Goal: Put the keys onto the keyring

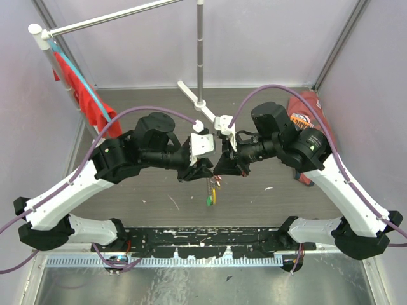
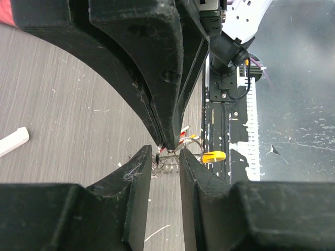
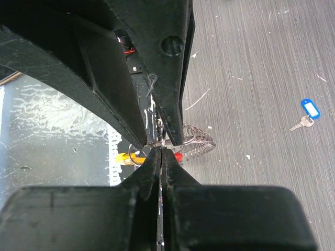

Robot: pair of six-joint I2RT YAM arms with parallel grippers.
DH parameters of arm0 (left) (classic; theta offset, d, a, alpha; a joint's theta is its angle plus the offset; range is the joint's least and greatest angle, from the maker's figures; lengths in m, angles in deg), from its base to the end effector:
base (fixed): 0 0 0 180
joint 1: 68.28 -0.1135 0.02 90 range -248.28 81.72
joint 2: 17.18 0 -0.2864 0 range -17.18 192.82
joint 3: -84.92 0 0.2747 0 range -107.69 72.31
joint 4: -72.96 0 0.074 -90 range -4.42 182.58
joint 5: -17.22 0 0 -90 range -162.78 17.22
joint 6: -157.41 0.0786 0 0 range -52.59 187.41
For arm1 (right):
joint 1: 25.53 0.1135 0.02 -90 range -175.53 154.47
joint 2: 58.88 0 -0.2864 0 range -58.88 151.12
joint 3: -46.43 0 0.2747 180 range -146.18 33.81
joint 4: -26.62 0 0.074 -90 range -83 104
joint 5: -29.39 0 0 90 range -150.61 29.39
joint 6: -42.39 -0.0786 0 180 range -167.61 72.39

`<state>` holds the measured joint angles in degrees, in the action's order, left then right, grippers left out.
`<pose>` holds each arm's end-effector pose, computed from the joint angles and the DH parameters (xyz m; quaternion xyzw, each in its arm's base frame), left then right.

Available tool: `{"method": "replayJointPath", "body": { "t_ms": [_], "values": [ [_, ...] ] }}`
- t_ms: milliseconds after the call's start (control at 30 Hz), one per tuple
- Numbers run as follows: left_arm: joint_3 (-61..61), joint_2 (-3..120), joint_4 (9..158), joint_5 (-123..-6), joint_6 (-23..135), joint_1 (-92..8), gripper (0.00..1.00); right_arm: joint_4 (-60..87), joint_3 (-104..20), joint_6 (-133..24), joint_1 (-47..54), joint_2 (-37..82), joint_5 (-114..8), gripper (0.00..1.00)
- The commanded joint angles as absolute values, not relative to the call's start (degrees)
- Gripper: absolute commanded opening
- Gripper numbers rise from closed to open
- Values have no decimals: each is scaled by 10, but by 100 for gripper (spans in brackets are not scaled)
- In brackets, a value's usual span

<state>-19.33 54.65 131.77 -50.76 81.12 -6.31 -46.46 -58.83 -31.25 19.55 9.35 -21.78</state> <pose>0.1122 -0.2735 0.4676 0.5912 0.5970 -0.3596 0.4058 0.1363 0.2065 0.4653 -0.5590 0.6456 0.3931 0.3410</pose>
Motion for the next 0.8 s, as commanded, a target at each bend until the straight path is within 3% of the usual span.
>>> {"method": "replayJointPath", "body": {
  "t_ms": [0, 400, 633, 767],
  "values": [
    [-217, 537, 1312, -501, 816, -62, 33, -434, -593, -315, 201, 81, -212, 1],
    [-216, 535, 1308, -501, 814, -62, 18, -433, -592, -316, 202, 82, -212, 1],
    [-215, 537, 1305, -501, 812, -62, 0, -433, -591, -317, 204, 81, -215, 1],
    [-213, 535, 1300, -511, 808, -62, 0, -426, -590, -320, 204, 79, -218, 1]
  ]
}}
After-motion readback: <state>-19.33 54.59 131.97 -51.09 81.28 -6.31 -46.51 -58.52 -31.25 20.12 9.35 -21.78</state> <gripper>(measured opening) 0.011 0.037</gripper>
